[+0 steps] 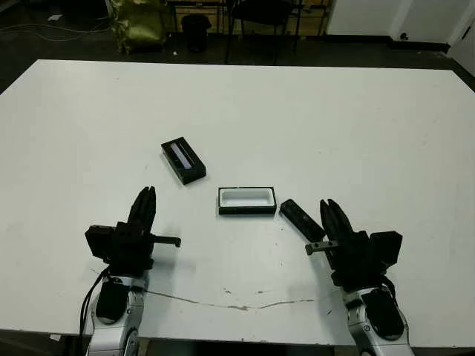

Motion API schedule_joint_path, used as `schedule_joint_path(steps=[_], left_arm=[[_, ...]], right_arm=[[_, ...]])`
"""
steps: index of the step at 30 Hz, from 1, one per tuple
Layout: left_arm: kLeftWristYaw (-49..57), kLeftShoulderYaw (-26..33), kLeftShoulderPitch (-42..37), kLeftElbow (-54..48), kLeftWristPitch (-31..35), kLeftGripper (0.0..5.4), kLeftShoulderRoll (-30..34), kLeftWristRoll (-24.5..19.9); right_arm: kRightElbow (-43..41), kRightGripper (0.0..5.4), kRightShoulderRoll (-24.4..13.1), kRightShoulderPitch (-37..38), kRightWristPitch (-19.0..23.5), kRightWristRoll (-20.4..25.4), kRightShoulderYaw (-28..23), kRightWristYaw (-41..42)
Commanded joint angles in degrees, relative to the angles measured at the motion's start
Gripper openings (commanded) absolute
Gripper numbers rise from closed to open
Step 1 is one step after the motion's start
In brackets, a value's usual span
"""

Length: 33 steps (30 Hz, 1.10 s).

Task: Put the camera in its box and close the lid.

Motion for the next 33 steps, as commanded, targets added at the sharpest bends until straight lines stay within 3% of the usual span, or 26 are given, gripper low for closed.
schedule_joint_path(steps=[1, 11, 17, 25, 30, 33], left_arm=[[-0.1, 0.3, -0.6, 2.0, 0.6, 0.03, 0.4, -0.4], [0.7, -0.1, 0.1, 0.2, 2.5, 0.03, 0.5, 0.4], [0.0, -0.2, -0.2, 1.7, 0.9, 0.03, 0.0, -0.1], [0.2, -0.2, -0.2, 1.6, 1.1, 0.03, 0.2, 0.2], [0.2, -0.1, -0.3, 2.2, 0.5, 0.00, 0.0, 0.1], [0.2, -0.1, -0.4, 2.4, 0.4, 0.00, 0.0, 0.1]], right_arm=[[0.2, 0.00, -0.4, 0.3, 0.7, -0.2, -0.1, -0.2], [0.4, 0.00, -0.7, 0.7, -0.1, 0.3, -0.3, 0.5], [-2.1, 0.00, -2.7, 0.9, -1.0, 3.3, -2.0, 4.1], [-13.9, 0.00, -10.7, 1.4, 8.1, 10.2, -5.7, 9.6], [-18.7, 0.79, -16.2, 0.0, 16.7, 12.9, -7.0, 11.3], [-16.9, 1.43, -18.1, -1.4, 18.0, 13.2, -7.3, 13.1]])
